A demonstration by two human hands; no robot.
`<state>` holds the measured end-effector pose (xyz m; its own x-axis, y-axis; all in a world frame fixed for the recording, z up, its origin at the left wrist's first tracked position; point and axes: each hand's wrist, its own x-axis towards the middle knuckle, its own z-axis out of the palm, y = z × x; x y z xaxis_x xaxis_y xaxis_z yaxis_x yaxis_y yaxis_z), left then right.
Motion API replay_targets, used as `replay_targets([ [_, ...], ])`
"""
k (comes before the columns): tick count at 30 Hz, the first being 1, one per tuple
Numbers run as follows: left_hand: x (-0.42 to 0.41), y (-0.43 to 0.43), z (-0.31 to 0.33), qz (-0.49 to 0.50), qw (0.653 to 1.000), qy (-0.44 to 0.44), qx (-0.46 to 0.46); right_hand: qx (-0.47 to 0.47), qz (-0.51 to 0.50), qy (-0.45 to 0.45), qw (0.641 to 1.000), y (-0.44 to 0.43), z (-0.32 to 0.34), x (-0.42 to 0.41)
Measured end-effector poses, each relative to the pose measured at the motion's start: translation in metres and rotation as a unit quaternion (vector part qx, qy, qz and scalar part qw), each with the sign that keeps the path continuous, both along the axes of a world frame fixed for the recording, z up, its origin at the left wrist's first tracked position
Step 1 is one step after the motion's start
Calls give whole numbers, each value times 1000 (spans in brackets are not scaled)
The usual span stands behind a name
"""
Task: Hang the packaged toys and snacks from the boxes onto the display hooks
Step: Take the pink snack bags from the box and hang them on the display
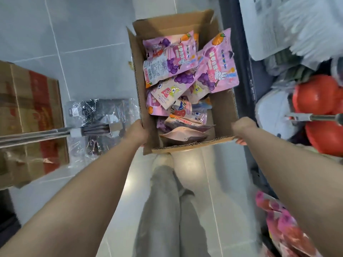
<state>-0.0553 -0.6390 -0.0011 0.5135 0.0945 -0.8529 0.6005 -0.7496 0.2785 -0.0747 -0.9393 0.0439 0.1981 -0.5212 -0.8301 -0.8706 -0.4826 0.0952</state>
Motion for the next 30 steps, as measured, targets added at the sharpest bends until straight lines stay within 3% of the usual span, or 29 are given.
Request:
replay_targets([
  [3, -41, -7, 20, -38, 998, -17, 44, 13, 26, 46, 999, 0, -11, -58],
  [7, -85, 2, 0, -80, 995, -10, 51, 7, -17, 0, 1000, 3, -18, -119],
  [10, -117, 21, -31, -103, 993, 9, 64, 55, -45, -15, 997, 16, -20, -161],
  [12, -137, 21, -14, -111, 990, 24, 85, 63, -43, -4, 997, 25, -26, -190],
  [16, -171, 11, -1, -172, 963, 151, 140, 68, -41, 52, 996, 44, -30, -234],
  [18, -174, -4, -4, -165, 944, 188, 214, 46, -94, 15, 994, 49, -33, -241],
  [19, -169, -14, -6, -168, 942, 156, 247, 27, -137, -26, 990, 50, -36, -239],
  [21, -155, -39, -2, -249, 930, -11, 270, -16, -203, -131, 970, 49, -40, -225],
  [23, -136, -69, -2, -366, 897, -164, 185, -44, -232, -243, 941, 44, -43, -202],
  [25, -120, -100, 2, -457, 858, -214, 99, -68, -182, -328, 925, 38, -41, -180],
  [27, -108, -130, -3, -529, 822, -195, 75, -72, -61, -370, 924, 31, -42, -162],
  [30, -100, -159, -12, -562, 809, -131, 108, -52, 154, -333, 929, 15, -44, -143],
])
